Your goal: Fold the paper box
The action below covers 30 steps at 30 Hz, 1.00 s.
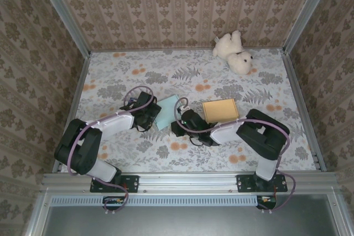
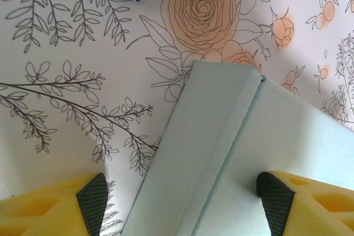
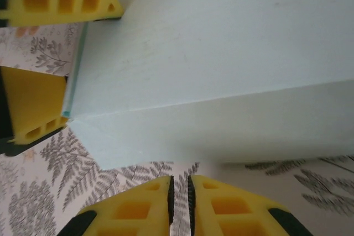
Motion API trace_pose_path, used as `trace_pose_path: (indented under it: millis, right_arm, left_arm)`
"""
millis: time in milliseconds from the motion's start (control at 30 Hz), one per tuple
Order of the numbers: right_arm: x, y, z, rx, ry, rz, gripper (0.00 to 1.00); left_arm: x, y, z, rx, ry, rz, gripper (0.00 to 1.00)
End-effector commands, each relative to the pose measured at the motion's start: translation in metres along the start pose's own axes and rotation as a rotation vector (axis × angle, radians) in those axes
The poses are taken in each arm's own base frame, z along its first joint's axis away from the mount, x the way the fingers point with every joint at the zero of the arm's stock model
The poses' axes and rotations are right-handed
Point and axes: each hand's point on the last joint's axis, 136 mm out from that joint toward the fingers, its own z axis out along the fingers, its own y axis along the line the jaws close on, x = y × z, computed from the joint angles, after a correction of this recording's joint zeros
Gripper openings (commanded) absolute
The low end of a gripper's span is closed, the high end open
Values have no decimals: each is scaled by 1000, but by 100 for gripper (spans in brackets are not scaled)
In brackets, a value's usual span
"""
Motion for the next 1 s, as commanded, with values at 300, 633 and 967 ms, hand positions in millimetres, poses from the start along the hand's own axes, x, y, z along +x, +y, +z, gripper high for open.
trace_pose_path:
  millis: [300,633,967]
  right_arm:
    - [-40,5,28,27,-139,-48,19]
    - [-32,-43,-8,108,-73,48,20]
    - [-29,-73,-42,133,107,92,12]
  left_arm:
    - [42,69,3,-262,132,75,75]
    - [42,60,-25,-208,108,91,84]
    - [23,24,-74,-56,-40,230,89]
